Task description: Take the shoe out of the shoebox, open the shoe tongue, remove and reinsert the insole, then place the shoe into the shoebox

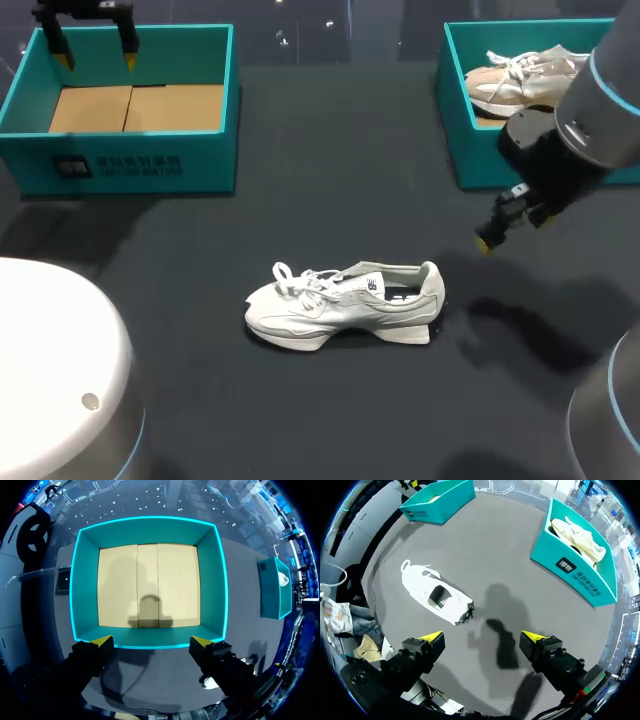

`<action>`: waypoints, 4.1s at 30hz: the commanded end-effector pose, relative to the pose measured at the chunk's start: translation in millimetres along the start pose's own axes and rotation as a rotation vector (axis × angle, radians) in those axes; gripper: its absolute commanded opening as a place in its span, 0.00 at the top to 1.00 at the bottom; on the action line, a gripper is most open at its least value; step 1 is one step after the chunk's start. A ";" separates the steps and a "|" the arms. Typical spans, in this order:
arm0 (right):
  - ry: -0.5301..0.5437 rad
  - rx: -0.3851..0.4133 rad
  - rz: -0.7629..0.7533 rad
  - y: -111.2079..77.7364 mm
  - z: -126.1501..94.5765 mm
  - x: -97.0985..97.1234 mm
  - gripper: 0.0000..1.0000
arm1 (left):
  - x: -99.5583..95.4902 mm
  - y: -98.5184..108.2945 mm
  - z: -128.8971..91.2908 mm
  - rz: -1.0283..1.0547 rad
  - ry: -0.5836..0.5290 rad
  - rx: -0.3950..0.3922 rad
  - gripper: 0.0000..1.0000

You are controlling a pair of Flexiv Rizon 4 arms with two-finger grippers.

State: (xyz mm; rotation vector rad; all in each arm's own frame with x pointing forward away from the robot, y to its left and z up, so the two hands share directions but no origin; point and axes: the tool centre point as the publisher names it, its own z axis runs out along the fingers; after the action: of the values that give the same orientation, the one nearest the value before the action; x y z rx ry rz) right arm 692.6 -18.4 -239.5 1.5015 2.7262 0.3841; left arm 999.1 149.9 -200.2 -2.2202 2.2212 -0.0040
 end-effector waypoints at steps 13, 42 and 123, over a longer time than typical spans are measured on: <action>0.487 -0.529 -0.506 -16.5 11.0 -13.6 0.00 | 0.0 -0.2 -0.2 0.000 -0.001 -0.001 0.00; 0.521 -0.674 -0.647 -23.1 47.0 -27.8 0.00 | 0.0 -0.2 -0.2 0.000 -0.001 -0.001 0.00; 0.529 -0.880 -0.666 -18.4 150.6 1.3 0.00 | 0.0 -0.2 -0.2 0.000 -0.001 -0.001 0.00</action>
State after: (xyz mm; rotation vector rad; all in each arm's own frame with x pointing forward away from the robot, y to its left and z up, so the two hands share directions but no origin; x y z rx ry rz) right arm 697.0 -2.0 -385.2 0.2656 2.5275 1.7913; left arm 999.1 149.9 -200.2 -2.2202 2.2212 -0.0040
